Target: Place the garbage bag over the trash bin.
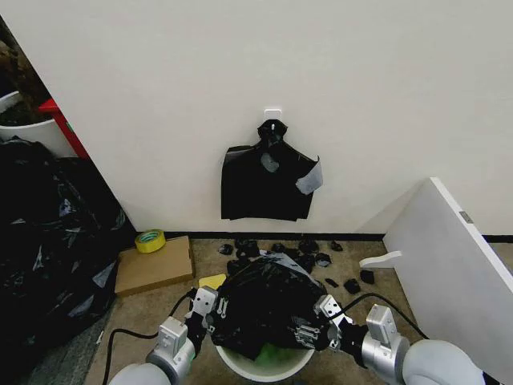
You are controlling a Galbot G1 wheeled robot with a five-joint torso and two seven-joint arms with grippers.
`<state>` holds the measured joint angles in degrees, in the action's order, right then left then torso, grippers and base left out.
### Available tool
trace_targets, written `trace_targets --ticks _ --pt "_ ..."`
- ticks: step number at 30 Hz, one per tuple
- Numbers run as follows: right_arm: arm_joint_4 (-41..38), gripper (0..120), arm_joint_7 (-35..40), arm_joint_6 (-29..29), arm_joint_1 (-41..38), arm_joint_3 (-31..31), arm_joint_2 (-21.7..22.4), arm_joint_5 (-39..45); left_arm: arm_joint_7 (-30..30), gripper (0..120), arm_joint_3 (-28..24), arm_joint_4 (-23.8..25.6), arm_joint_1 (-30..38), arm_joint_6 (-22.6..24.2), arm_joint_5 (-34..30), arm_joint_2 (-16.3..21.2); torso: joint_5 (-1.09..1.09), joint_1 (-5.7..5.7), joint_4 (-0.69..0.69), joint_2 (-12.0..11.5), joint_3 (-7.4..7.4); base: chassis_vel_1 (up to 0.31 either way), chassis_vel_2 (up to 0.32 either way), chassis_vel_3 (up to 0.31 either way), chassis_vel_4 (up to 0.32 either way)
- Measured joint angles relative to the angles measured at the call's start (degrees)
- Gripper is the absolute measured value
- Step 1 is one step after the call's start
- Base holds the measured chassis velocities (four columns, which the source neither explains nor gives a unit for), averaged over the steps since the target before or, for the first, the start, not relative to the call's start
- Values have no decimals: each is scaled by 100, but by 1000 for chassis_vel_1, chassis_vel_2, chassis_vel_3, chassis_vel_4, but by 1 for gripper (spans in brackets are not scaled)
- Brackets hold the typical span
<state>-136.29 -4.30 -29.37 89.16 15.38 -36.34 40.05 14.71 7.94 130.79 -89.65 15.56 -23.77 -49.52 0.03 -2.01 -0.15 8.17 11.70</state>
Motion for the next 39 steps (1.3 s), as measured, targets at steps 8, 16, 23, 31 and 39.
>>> trace_targets --ticks 8,16,23,31,39 --pt "-51 7 -160 -92 139 -15 71 -104 39 2 16 68 -30 0 -28 -18 0 0 0 0 0 0 0 0 0" --pt "-103 0 -283 269 352 58 135 -479 262 2 33 90 27 94 -394 -63 1 0 1 0 0 0 0 0 0" --pt "-203 0 -761 1093 904 339 297 -1067 610 2 281 -78 404 391 -1351 -92 -1 0 -1 0 0 0 0 0 0" --pt "-142 0 -1083 1409 1085 477 418 -1101 623 2 643 -137 531 500 -1979 36 0 0 1 0 0 0 0 0 0" --pt "123 0 -1528 1906 1203 393 373 -1361 822 2 836 -140 749 707 -2771 68 0 0 0 0 0 0 0 0 0"
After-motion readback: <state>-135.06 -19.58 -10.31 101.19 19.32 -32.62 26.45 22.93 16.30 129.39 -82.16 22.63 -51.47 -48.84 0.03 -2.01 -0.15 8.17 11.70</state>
